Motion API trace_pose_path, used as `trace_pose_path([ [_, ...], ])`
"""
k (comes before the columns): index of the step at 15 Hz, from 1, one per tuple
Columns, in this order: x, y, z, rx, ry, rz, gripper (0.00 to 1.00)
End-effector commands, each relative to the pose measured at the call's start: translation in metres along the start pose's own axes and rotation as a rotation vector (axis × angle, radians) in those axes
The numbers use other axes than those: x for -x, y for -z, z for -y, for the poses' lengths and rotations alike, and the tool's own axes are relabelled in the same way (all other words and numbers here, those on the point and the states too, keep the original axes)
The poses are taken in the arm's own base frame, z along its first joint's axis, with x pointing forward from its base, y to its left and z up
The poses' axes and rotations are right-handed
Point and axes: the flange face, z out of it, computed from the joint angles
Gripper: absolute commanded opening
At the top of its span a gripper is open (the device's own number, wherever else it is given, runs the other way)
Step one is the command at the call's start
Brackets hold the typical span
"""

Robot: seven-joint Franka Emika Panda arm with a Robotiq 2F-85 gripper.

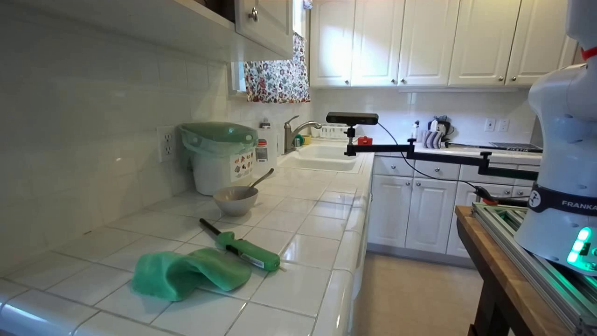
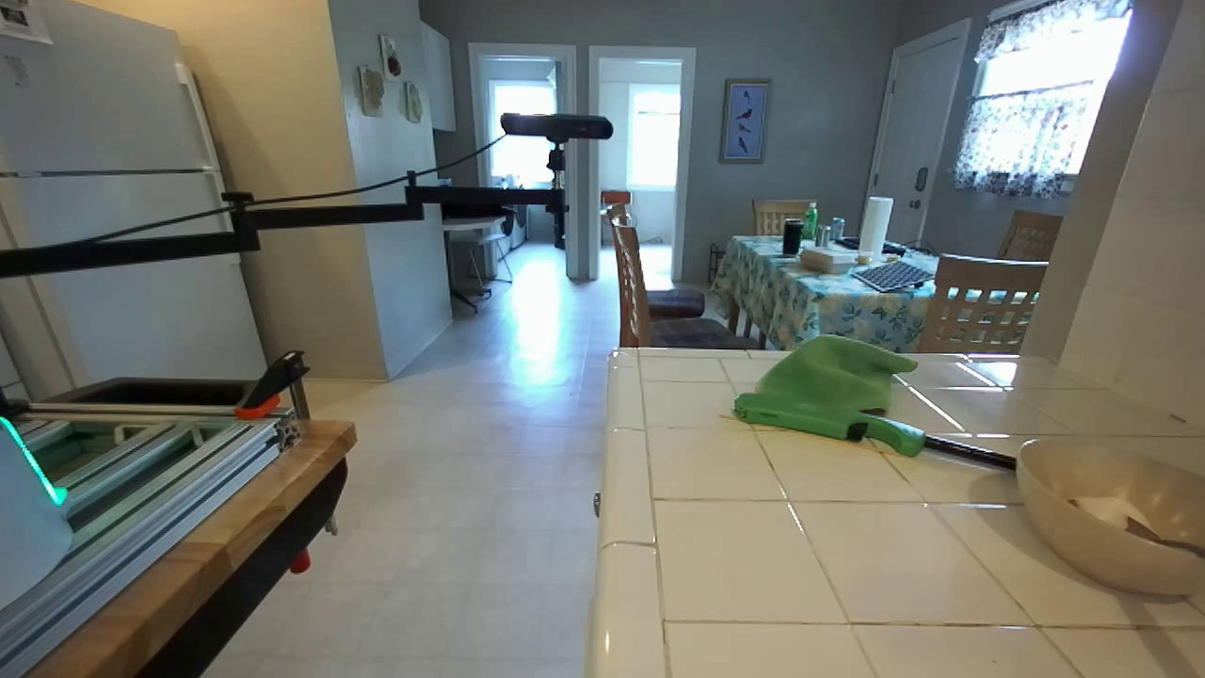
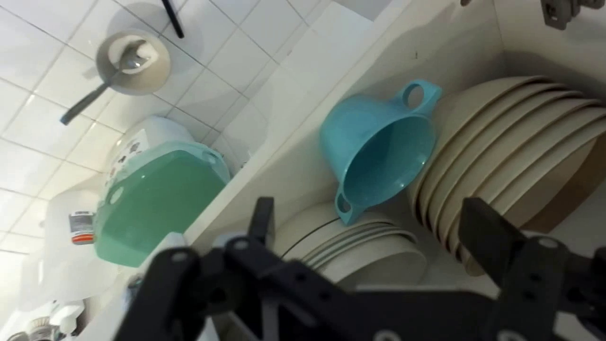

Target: Put the blue object inside the top cupboard

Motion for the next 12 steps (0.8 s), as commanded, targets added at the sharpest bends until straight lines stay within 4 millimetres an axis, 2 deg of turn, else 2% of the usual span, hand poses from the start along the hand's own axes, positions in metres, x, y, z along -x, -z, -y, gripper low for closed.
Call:
trace_pose_path([
  [1, 0.014, 0.038, -0.030, 0.060, 0.056, 0.052, 1.00],
  [5, 0.034, 0.084, -0.061, 0.096, 0.119, 0.130, 1.00],
  [8, 0.048, 0.108, -0.087, 0.120, 0.193, 0.192, 1.00],
  [10, 0.049, 0.122, -0.111, 0.145, 0.300, 0.158, 1.00],
  [11, 0.045, 0.118, -0.088, 0.154, 0.214, 0.163, 1.00],
  [12, 0.045, 0.123, -0.097, 0.156, 0.241, 0.162, 1.00],
])
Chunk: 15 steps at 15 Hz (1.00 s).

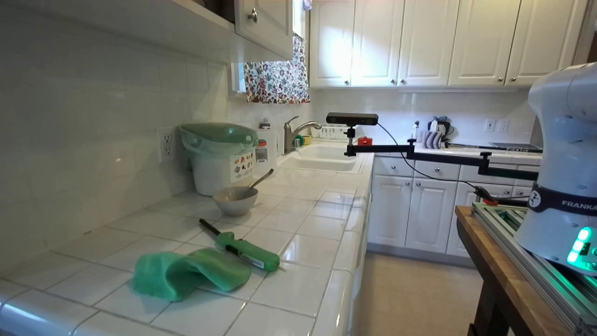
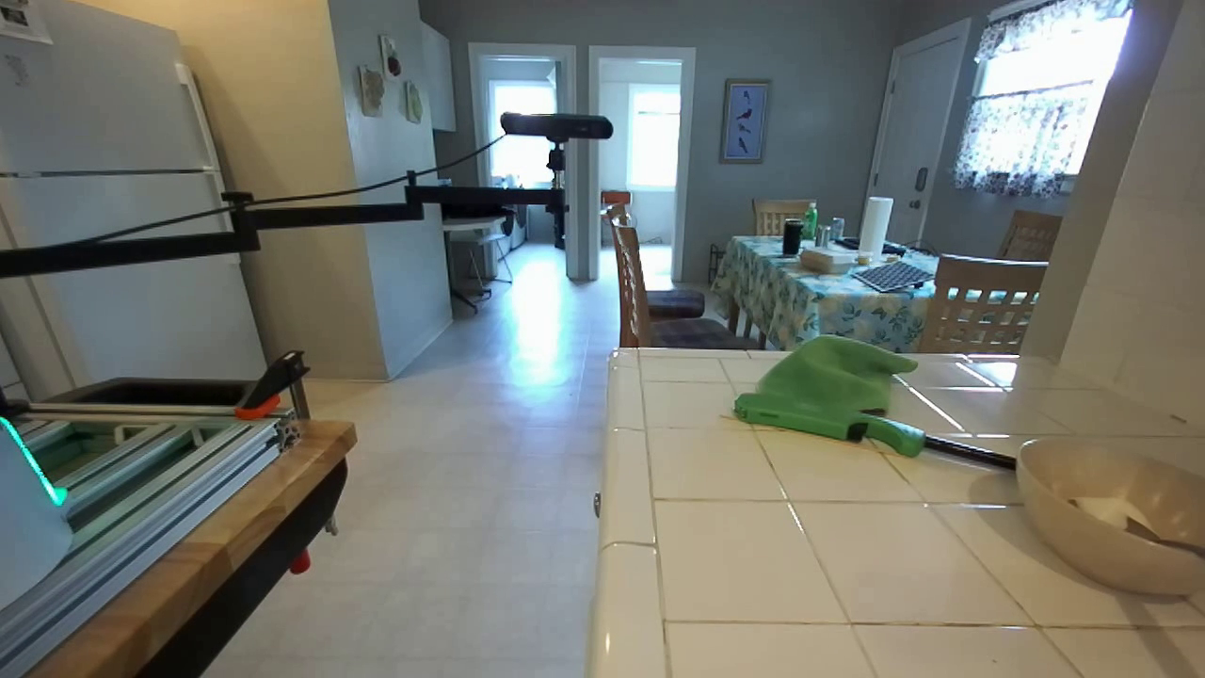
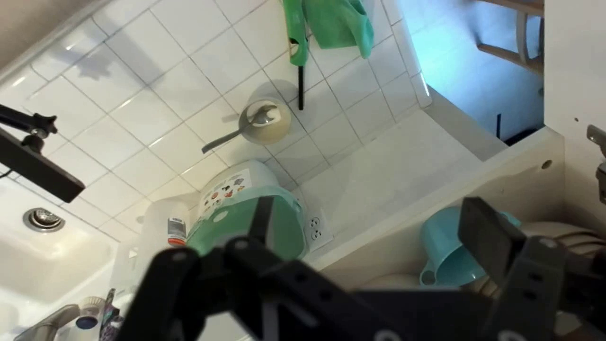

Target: Put the blue object inside the top cupboard

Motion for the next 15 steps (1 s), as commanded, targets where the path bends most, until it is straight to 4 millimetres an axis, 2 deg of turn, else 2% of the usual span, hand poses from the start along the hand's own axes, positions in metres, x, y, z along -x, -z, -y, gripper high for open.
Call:
trace_pose_path([
  [1, 0.002, 0.002, -0.005, 0.003, 0.013, 0.000, 1.00],
  [2, 0.003, 0.001, -0.008, 0.005, 0.023, 0.000, 1.00],
  [3, 0.005, -0.008, 0.000, -0.056, 0.088, 0.083, 1.00],
  [5, 0.024, -0.012, 0.015, -0.086, 0.175, 0.159, 1.00],
  [7, 0.048, -0.001, 0.022, -0.108, 0.267, 0.215, 1.00],
  [9, 0.072, 0.017, 0.020, -0.118, 0.367, 0.252, 1.00],
  [13, 0.102, 0.058, -0.004, -0.123, 0.527, 0.289, 1.00],
  [15, 0.118, 0.070, -0.010, -0.121, 0.602, 0.300, 1.00],
])
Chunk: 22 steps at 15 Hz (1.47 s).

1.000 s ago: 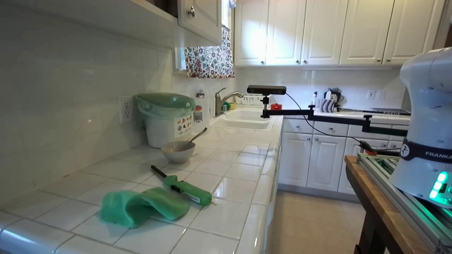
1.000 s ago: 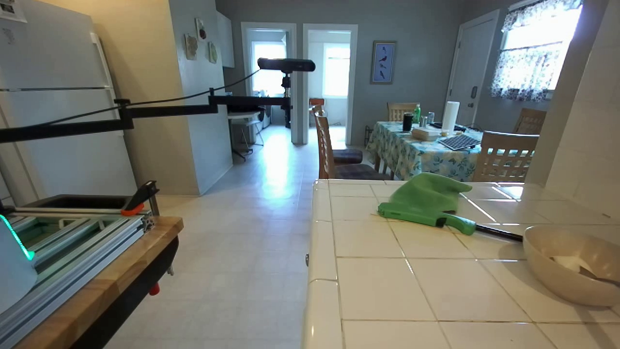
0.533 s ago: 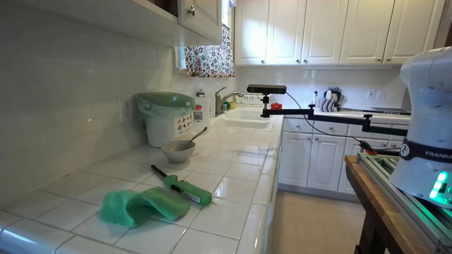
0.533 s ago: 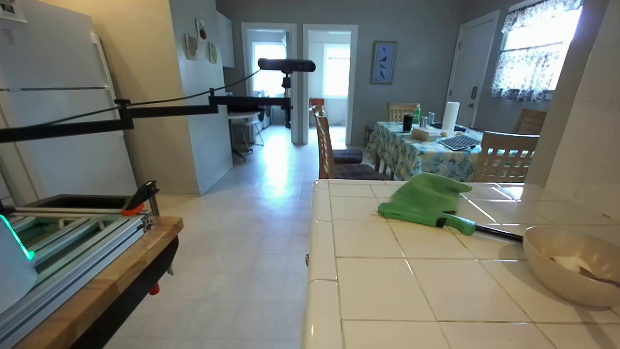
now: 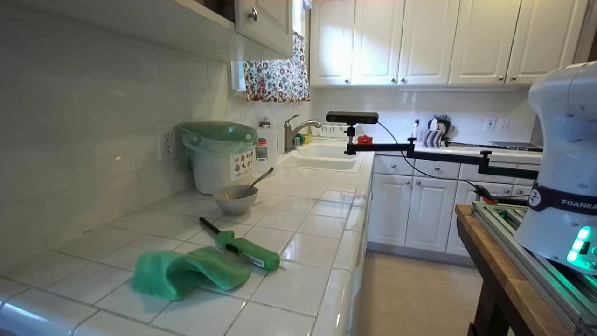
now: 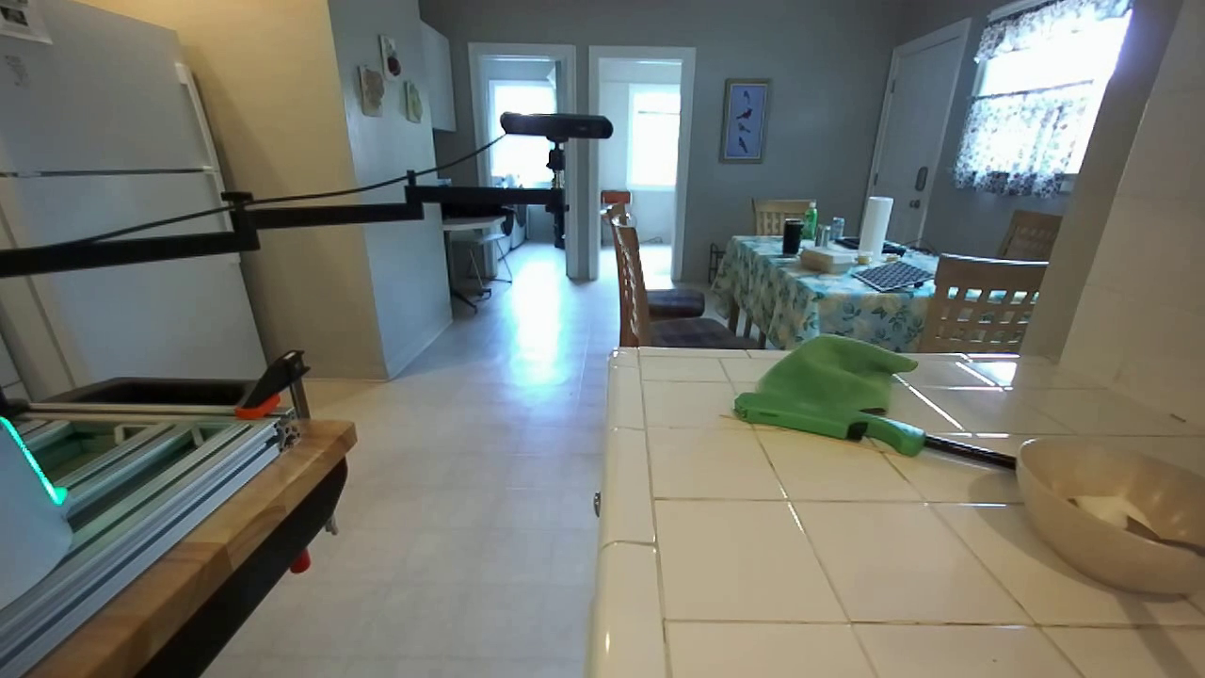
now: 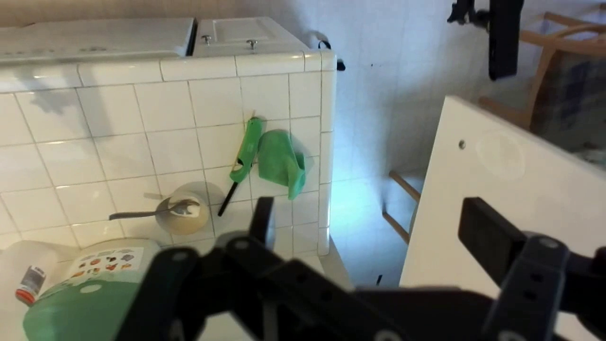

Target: Put the blue object inside the top cupboard

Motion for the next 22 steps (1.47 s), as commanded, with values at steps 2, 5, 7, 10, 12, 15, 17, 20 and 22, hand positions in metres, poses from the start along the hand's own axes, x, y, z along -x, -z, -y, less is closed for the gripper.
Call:
trace_pose_path([
  [2, 0.027, 0.003, 0.013, -0.002, 0.201, 0.020, 1.00],
  [5, 0.038, -0.010, 0.043, 0.044, 0.300, -0.046, 1.00],
  [7, 0.042, -0.018, 0.060, 0.035, 0.340, -0.087, 1.00],
  [10, 0.041, -0.023, 0.074, 0.003, 0.371, -0.132, 1.00],
  [12, 0.041, -0.026, 0.077, -0.021, 0.380, -0.163, 1.00],
  [15, 0.042, -0.030, 0.086, -0.061, 0.399, -0.194, 1.00],
  [17, 0.044, -0.033, 0.094, -0.088, 0.408, -0.213, 1.00],
  [20, 0.049, -0.038, 0.103, -0.118, 0.424, -0.236, 1.00],
  [22, 0.052, -0.041, 0.109, -0.137, 0.426, -0.263, 1.00],
])
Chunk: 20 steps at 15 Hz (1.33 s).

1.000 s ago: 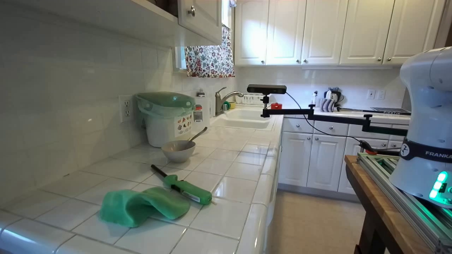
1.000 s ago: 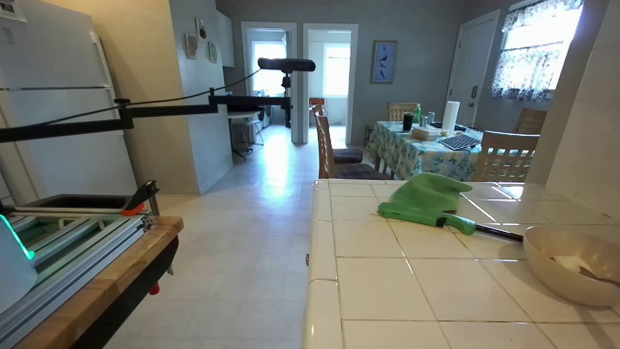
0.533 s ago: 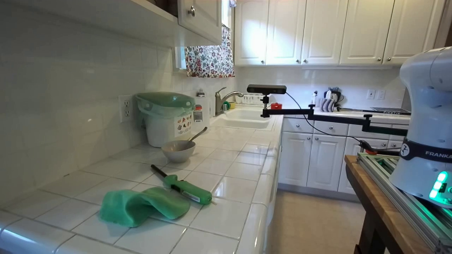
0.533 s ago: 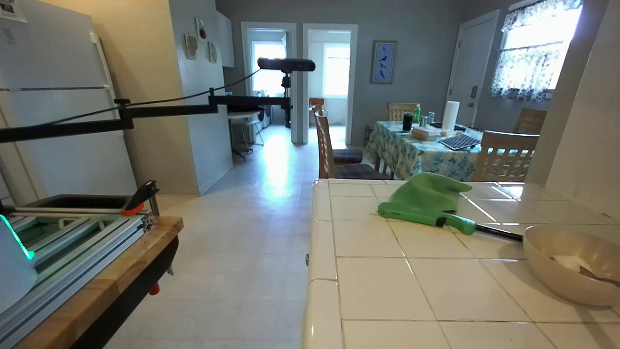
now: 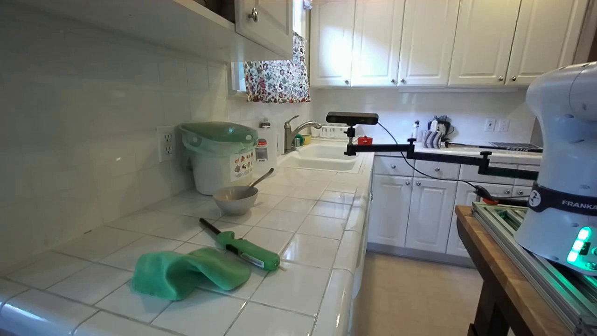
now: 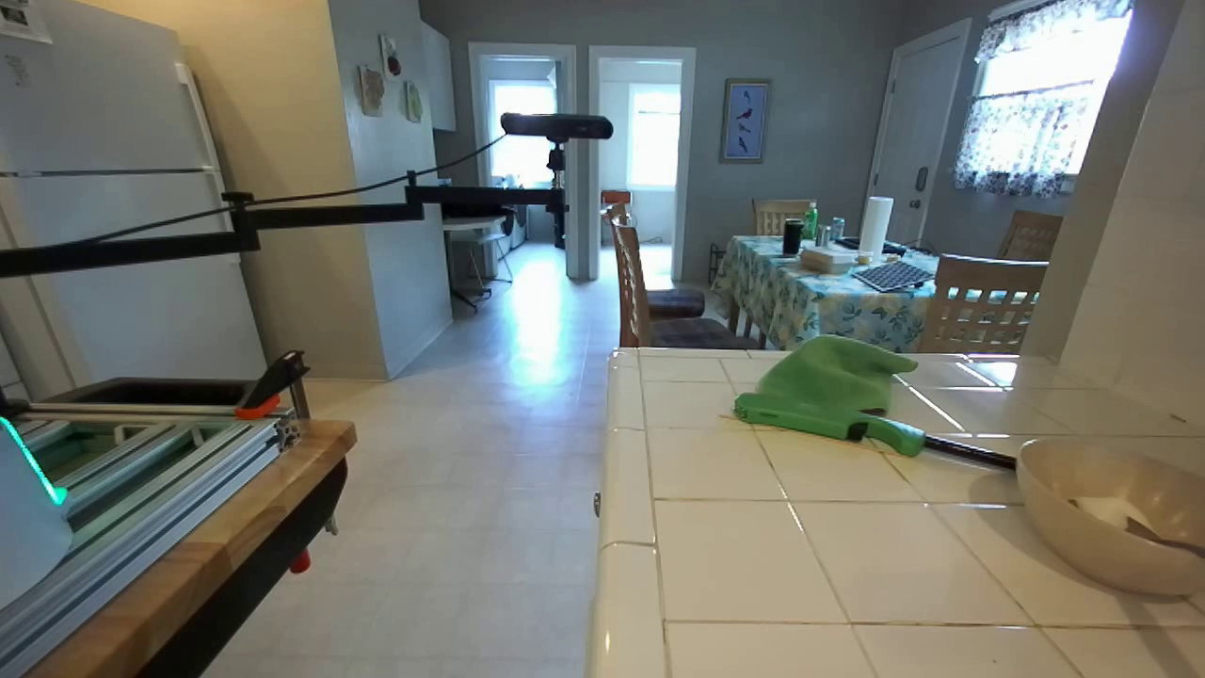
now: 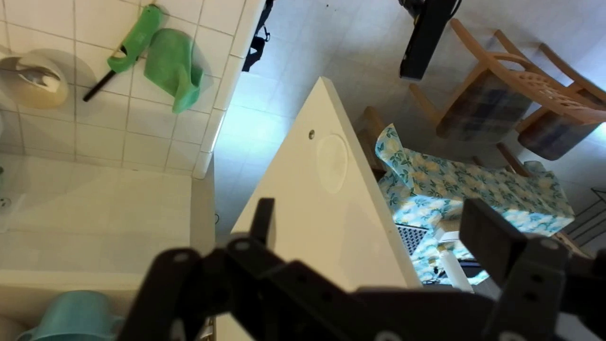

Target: Put the blue object inside the top cupboard

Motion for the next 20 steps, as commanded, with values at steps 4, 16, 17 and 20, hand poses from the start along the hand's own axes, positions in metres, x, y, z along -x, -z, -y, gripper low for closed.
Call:
trace_pose_path([
  [4, 0.006, -0.012, 0.014, -0.029, 0.045, -0.107, 1.00],
  [16, 0.004, -0.042, 0.025, -0.012, 0.078, -0.221, 0.90],
  [17, 0.004, -0.042, 0.025, -0.009, 0.080, -0.228, 0.88],
  [20, 0.003, -0.042, 0.026, 0.005, 0.090, -0.245, 0.51],
])
